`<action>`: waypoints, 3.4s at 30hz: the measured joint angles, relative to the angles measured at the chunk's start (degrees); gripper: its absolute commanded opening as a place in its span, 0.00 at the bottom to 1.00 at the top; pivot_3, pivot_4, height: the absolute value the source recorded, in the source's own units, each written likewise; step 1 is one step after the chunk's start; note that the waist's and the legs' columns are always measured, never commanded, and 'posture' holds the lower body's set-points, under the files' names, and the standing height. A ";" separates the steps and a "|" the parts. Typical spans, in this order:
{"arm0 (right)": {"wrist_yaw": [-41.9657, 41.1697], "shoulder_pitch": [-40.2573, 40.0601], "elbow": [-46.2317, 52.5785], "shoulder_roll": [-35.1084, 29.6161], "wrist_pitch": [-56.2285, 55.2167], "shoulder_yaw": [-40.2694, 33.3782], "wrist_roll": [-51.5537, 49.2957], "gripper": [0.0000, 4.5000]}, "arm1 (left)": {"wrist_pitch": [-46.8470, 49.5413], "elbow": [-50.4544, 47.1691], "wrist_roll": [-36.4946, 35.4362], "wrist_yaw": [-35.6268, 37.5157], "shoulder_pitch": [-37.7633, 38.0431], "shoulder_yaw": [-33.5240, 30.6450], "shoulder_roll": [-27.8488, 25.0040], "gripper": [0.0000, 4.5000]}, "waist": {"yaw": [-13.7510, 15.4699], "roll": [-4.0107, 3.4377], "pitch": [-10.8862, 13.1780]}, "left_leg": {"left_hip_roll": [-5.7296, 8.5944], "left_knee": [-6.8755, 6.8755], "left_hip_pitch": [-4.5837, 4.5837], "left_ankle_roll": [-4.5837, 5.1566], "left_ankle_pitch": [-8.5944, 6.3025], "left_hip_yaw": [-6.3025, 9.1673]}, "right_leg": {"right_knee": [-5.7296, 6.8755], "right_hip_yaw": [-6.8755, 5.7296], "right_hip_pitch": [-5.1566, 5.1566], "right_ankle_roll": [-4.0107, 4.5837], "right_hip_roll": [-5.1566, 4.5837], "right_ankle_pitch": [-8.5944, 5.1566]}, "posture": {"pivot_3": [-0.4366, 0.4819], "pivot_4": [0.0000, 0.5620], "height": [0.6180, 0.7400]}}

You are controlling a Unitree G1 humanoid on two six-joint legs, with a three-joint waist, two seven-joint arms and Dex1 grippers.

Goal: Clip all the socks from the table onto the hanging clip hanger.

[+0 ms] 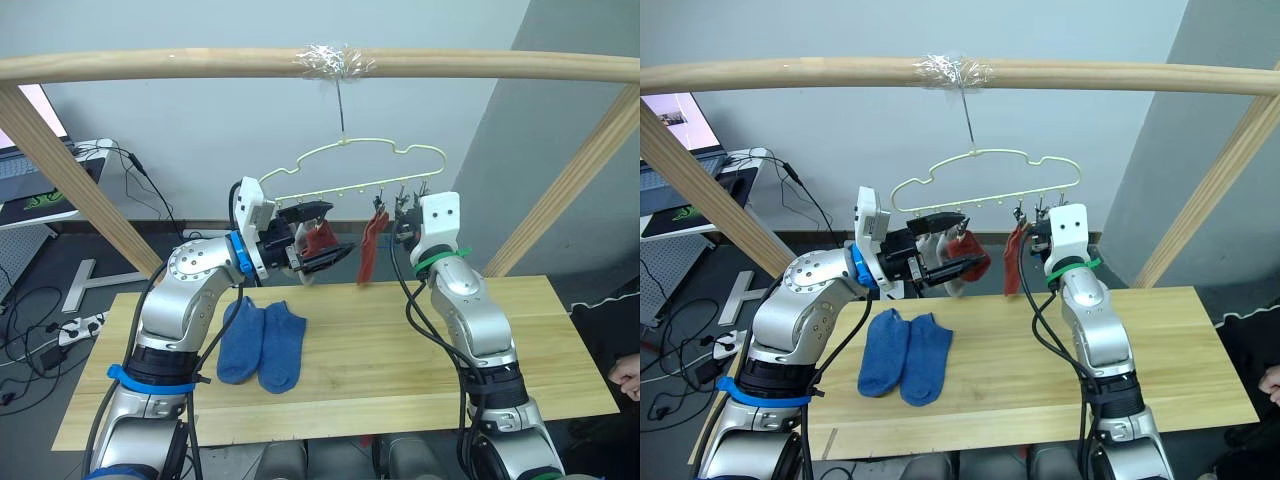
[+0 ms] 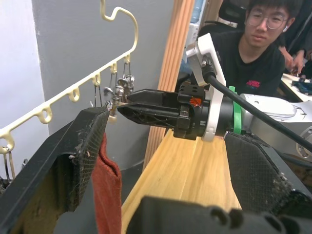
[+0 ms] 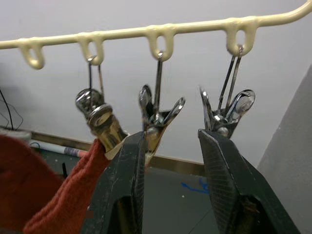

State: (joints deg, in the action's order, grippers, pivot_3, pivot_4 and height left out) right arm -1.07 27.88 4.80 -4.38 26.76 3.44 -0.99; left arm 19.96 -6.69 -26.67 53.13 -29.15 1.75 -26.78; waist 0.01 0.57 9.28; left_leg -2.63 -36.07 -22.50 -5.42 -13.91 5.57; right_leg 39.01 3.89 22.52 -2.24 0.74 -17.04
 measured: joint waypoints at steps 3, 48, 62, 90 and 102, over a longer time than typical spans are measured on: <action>0.09 2.15 -2.61 0.28 -1.18 -0.03 0.25 0.39 | 0.00 0.00 -0.01 -0.15 -0.17 0.00 0.00 0.96 | 0.03 0.00 0.00 | 0.00 0.00 0.00 0.00 0.00 0.01 | 0.00 -0.01 0.00 0.00 0.00 0.00 | 0.64 0.25 1.00; -4.85 5.93 -7.63 -0.18 -3.66 -0.32 -0.46 0.00 | 1.32 -2.38 -2.04 -4.15 -0.28 -0.92 1.49 0.96 | 0.12 -0.07 0.07 | 0.00 0.01 -0.03 0.00 0.00 0.01 | -0.01 0.01 0.02 0.00 0.00 0.00 | 0.65 0.28 1.00; -13.28 1.00 8.20 -7.09 11.56 -0.18 -4.28 0.00 | -4.14 11.56 17.26 -15.39 20.16 2.57 -2.26 0.96 | 0.46 -0.08 0.07 | -0.01 0.02 0.01 0.01 0.00 0.02 | 0.01 -0.02 0.02 0.04 0.00 -0.02 | 0.63 0.27 1.00; -12.51 0.29 10.75 -7.93 15.19 -0.30 -4.77 0.00 | -7.34 25.72 31.56 -13.41 15.07 15.74 1.20 0.65 | 1.31 -0.10 0.06 | 0.00 0.02 0.20 0.01 0.00 -0.01 | -0.01 -0.02 -0.17 0.04 -0.02 -0.03 | 0.61 0.28 1.00; -13.05 0.28 10.84 -9.46 15.21 -0.59 -4.90 0.00 | -16.77 29.79 32.49 -8.94 15.37 16.85 1.13 0.01 | 1.17 -0.11 0.05 | -0.01 0.03 0.42 0.03 0.01 -0.14 | -0.01 0.10 -0.27 -0.16 -0.01 -0.19 | 0.60 0.29 1.00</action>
State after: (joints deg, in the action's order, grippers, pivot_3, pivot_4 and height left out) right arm -14.11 28.16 15.64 -13.84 41.97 2.85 -5.89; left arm 3.19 23.10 5.82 44.19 -13.78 18.60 -25.64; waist 1.17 0.46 9.33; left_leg -2.64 -36.04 -22.08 -5.39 -13.90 5.43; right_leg 39.01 4.00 22.25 -2.40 0.73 -17.22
